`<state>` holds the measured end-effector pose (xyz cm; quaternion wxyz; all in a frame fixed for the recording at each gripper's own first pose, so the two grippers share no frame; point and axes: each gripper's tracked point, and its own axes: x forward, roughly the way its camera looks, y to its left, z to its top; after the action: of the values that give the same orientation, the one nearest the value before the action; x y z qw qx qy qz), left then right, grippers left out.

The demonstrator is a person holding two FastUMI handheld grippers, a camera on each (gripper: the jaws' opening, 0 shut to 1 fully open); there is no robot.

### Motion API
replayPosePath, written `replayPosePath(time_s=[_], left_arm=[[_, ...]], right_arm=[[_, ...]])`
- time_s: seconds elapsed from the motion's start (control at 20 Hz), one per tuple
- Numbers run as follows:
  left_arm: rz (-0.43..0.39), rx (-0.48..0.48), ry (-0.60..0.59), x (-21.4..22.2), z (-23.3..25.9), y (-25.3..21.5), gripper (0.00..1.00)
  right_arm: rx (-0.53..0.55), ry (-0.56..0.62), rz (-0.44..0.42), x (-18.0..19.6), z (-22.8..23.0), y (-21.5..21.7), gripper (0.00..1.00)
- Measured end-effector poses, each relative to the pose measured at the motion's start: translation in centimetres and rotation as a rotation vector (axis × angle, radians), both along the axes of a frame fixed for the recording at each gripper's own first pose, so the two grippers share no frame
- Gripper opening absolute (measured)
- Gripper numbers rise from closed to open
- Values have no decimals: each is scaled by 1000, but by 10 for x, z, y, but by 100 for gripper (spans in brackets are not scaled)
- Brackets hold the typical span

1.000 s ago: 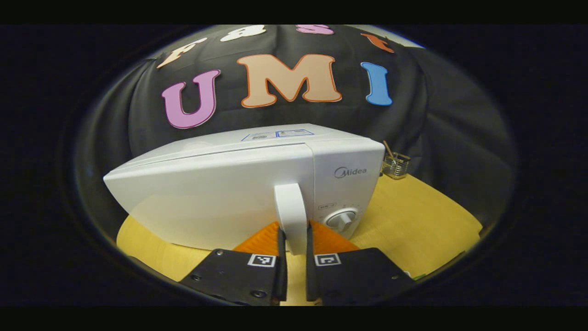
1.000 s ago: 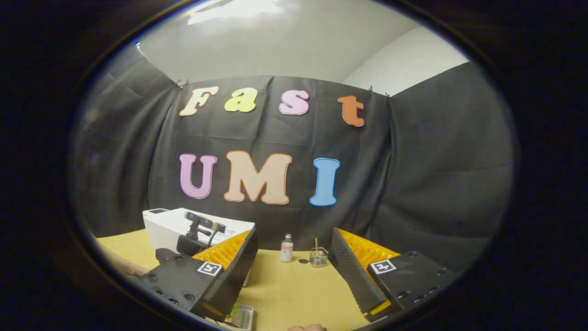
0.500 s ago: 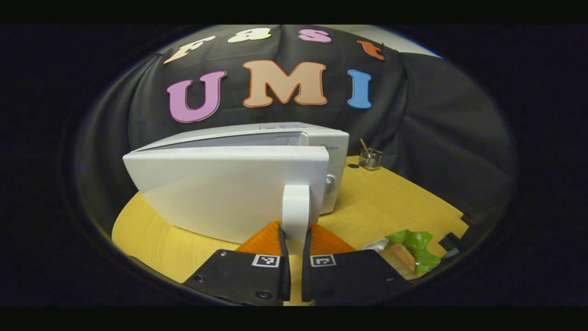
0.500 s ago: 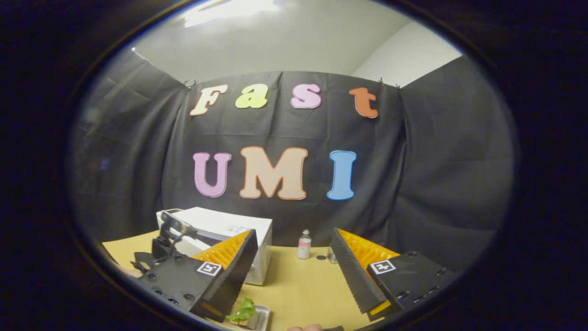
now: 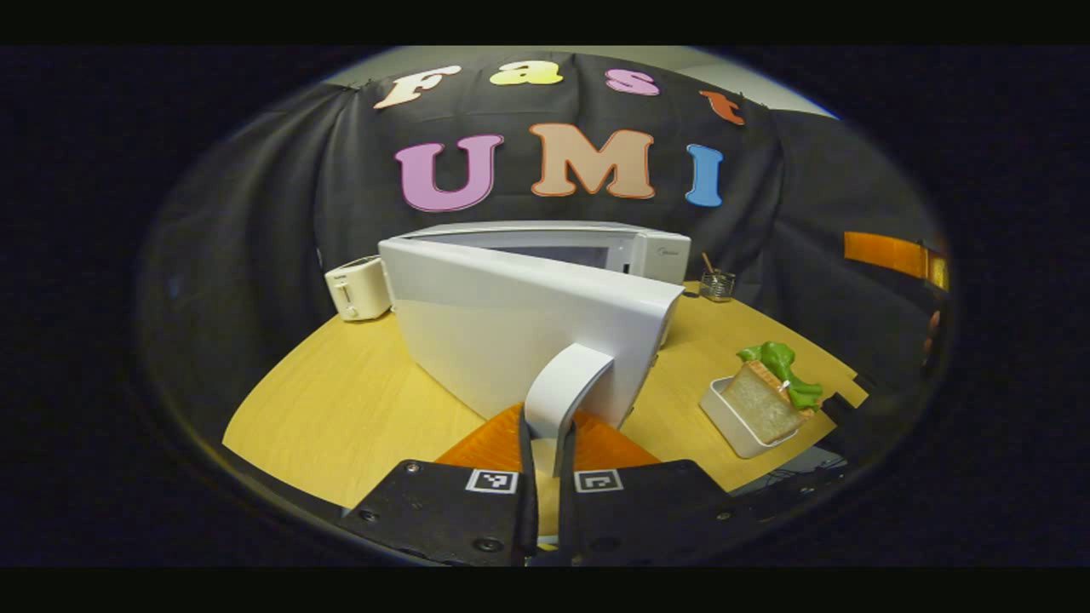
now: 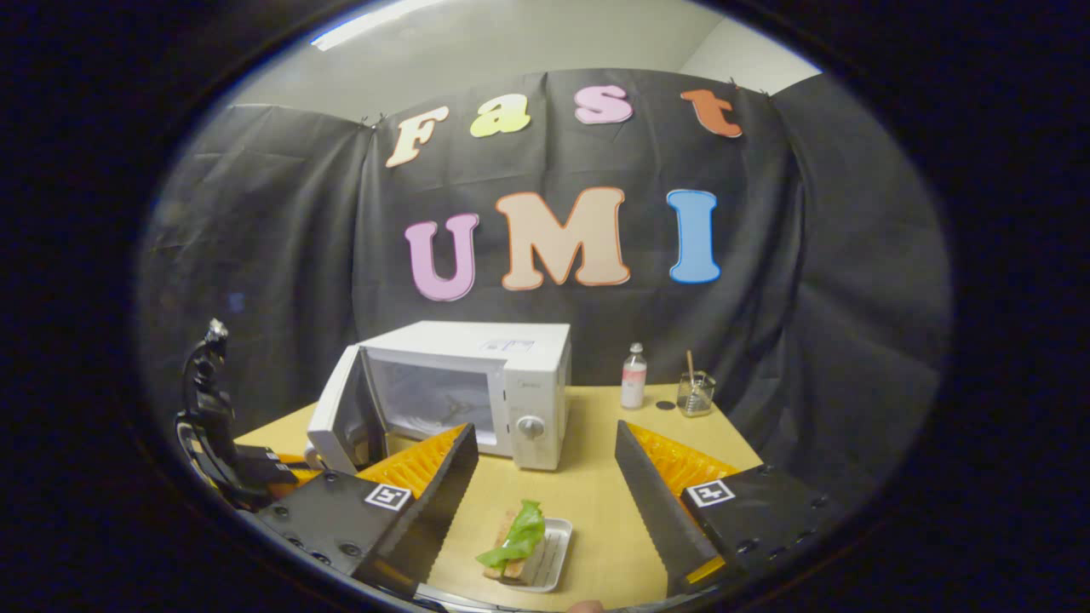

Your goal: Open the microwave oven with the left hand, put the food in, and close the microwave oven.

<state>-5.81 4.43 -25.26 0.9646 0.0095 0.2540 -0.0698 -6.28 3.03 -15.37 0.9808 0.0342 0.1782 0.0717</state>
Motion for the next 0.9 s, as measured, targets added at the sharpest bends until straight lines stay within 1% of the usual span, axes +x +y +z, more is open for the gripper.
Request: replayPosePath(time_s=[0.1,0.25,0.45,0.5,0.55,0.6,0.65,0.7,0.75,0.8,0.9], left_arm=[[29,-5,-1,-8,1,17,10],[62,23,2,-16,0,39,11],[152,33,22,-25,-1,77,12],[161,23,27,-27,-1,83,11],[167,5,27,-29,1,87,11],[165,-12,37,-30,-1,90,12],[164,-17,54,-32,-3,92,11],[158,-16,63,-32,-2,93,13],[152,-16,72,-32,-2,93,11],[147,-18,73,-32,-1,94,12],[124,-40,77,-33,-3,92,12]], right_arm=[[-6,64,17,-8,-27,10,97],[-17,173,21,-23,-71,21,97],[-46,305,7,-46,-121,25,98],[-57,335,5,-50,-131,25,98],[-66,360,5,-56,-143,28,100],[-79,381,5,-60,-153,29,96],[-86,398,1,-65,-159,29,98],[-89,408,-5,-65,-164,30,89],[-92,415,-12,-68,-170,33,75],[-102,425,-23,-67,-176,34,61],[-127,441,-59,-62,-189,28,61]])
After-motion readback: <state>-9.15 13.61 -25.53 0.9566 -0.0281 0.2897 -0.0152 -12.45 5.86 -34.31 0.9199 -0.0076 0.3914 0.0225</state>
